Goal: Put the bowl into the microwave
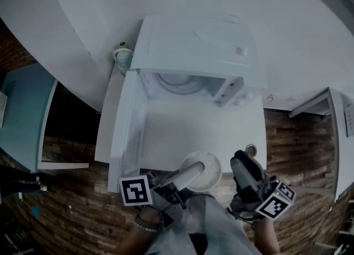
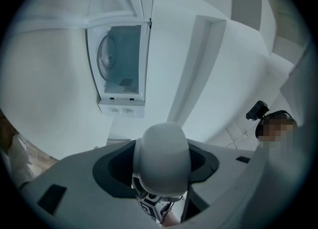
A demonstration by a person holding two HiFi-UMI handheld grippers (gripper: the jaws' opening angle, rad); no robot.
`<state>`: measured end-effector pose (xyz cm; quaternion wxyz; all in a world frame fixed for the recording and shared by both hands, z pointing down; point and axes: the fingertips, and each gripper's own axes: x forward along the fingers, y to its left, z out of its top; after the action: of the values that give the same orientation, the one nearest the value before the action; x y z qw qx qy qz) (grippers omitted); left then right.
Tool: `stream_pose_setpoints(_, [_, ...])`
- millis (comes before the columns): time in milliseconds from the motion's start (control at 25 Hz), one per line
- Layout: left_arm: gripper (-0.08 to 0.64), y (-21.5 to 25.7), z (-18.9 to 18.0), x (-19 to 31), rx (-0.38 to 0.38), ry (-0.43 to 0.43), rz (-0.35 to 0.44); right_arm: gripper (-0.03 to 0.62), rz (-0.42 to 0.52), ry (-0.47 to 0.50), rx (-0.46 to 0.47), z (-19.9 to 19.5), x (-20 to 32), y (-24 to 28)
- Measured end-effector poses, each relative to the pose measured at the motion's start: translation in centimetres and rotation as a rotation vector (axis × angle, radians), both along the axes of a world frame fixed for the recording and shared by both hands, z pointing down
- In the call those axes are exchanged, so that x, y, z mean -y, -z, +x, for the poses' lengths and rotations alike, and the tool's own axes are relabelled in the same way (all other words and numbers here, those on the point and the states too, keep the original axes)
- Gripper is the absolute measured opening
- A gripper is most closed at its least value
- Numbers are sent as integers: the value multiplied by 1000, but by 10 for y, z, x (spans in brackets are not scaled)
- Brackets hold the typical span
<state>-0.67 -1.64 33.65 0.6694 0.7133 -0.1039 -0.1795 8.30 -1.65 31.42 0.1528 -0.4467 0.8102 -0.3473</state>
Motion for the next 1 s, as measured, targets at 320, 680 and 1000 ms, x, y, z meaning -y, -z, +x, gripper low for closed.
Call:
stream_pose_setpoints(320, [232, -3, 9, 41, 30, 82, 12, 191, -63, 112, 48, -4, 35, -11])
stream_pose_setpoints(680, [232, -3, 12, 87, 8, 217, 34, 293, -191, 280, 287, -20, 54, -29])
stream_pose_setpoints(1000, [232, 0, 16, 108, -44, 280, 50, 327, -270, 360, 470, -38, 73, -38])
